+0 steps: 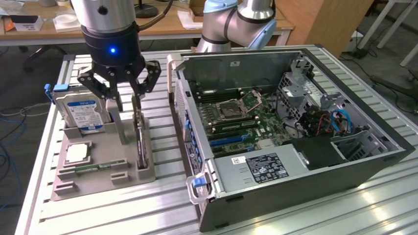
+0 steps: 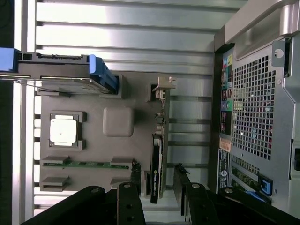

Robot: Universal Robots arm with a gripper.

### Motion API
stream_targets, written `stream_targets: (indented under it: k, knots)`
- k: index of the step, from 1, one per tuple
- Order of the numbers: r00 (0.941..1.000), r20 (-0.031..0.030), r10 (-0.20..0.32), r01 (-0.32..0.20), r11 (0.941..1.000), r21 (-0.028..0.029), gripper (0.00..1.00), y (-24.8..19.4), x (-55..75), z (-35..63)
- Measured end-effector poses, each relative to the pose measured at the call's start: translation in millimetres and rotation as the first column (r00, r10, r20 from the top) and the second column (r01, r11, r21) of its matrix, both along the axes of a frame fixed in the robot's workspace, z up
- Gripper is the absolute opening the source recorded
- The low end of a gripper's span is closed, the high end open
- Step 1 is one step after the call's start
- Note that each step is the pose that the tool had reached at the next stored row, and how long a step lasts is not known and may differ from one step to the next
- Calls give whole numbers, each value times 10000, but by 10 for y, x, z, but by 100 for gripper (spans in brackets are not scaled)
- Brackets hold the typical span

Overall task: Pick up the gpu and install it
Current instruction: 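Pick up the gpu and move the gpu toward the slot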

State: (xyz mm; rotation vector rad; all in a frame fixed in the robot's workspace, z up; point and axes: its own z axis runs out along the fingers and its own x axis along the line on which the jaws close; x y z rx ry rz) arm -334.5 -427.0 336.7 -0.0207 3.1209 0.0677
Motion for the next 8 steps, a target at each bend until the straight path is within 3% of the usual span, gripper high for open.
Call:
stream_targets:
  k: [8]
  knots:
    - [10000, 0, 0, 0, 10000, -1, 42, -5, 0, -26]
